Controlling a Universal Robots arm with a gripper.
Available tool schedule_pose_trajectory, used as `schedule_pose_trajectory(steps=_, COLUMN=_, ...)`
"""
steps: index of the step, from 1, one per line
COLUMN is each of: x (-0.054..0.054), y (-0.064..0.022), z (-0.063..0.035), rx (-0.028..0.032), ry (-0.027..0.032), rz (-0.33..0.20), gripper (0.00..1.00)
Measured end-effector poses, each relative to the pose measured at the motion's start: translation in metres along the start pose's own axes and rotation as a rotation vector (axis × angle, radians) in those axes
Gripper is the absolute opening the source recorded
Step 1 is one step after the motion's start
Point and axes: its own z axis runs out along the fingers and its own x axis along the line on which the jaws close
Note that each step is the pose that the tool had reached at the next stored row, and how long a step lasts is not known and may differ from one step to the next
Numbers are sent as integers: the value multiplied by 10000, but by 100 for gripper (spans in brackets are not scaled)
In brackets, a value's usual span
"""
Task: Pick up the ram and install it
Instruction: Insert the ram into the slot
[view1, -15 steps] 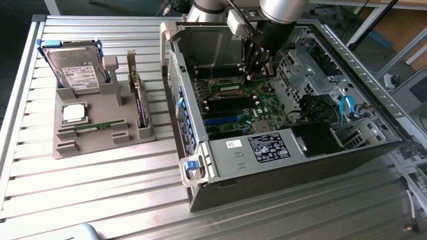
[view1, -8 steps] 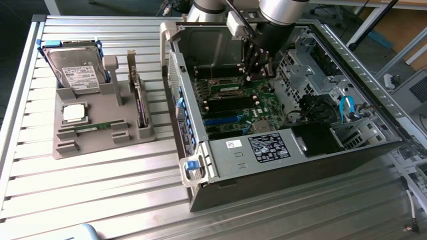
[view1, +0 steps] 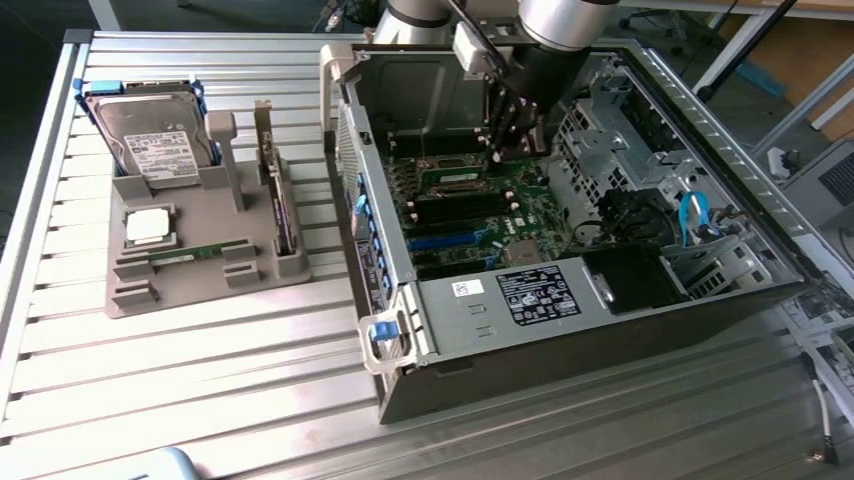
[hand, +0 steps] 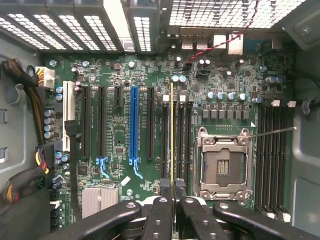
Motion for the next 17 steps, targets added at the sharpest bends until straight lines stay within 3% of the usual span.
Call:
schedule_pose_trajectory(steps=8, x=0, y=-7, z=6, rx=5, ry=-8, rz=243, gripper=12)
schedule_pose_trajectory(steps=17, x=1, y=-118, z=8, rx=5, ry=-4, rz=244, gripper=12)
